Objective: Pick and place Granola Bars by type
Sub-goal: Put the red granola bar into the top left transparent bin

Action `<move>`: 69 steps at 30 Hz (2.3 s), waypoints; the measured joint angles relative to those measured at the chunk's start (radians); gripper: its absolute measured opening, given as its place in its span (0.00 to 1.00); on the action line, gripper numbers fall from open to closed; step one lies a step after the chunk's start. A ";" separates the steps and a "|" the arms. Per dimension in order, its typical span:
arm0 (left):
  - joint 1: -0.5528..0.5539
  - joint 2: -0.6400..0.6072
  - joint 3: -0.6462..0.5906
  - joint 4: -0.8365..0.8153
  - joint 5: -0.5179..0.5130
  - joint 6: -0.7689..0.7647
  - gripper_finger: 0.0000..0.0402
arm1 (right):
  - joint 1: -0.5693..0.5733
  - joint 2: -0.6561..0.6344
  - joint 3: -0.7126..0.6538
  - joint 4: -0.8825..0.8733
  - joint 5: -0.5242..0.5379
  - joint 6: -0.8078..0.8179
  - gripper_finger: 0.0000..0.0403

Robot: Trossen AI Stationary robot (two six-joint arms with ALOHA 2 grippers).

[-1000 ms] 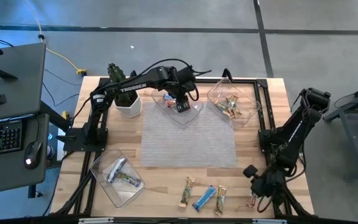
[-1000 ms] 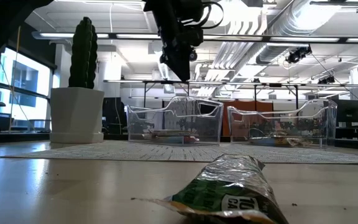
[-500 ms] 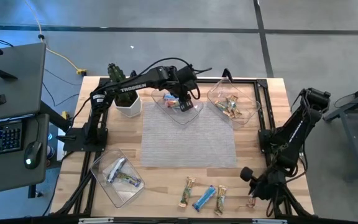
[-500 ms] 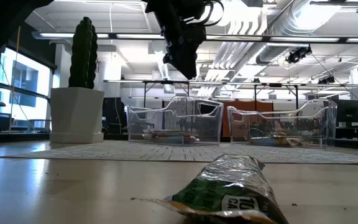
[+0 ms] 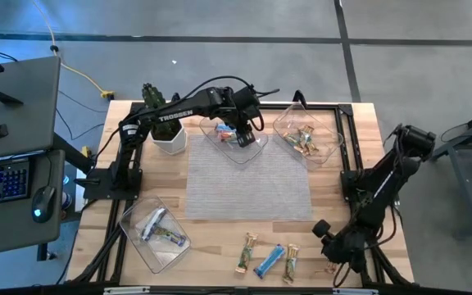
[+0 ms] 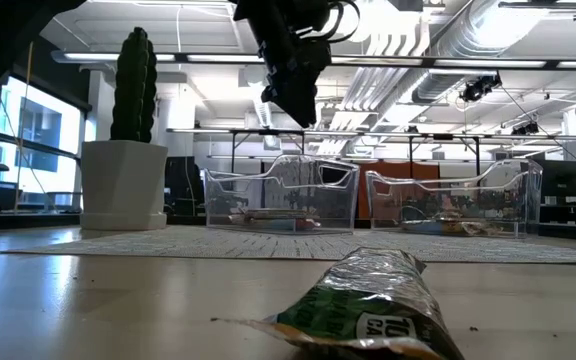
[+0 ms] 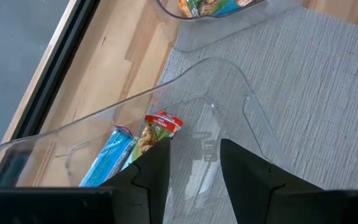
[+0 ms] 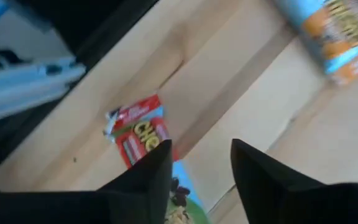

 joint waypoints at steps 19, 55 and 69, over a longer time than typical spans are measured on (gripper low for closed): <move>0.000 0.000 0.000 -0.003 0.002 -0.001 0.33 | 0.155 0.054 0.003 -0.053 0.222 -0.287 0.45; 0.000 0.000 0.000 -0.001 0.072 -0.027 0.33 | 0.086 -0.061 0.050 -0.163 0.586 -0.373 0.45; -0.002 0.000 0.000 0.000 0.072 -0.027 0.33 | 0.037 -0.026 -0.061 -0.088 0.362 -0.582 0.45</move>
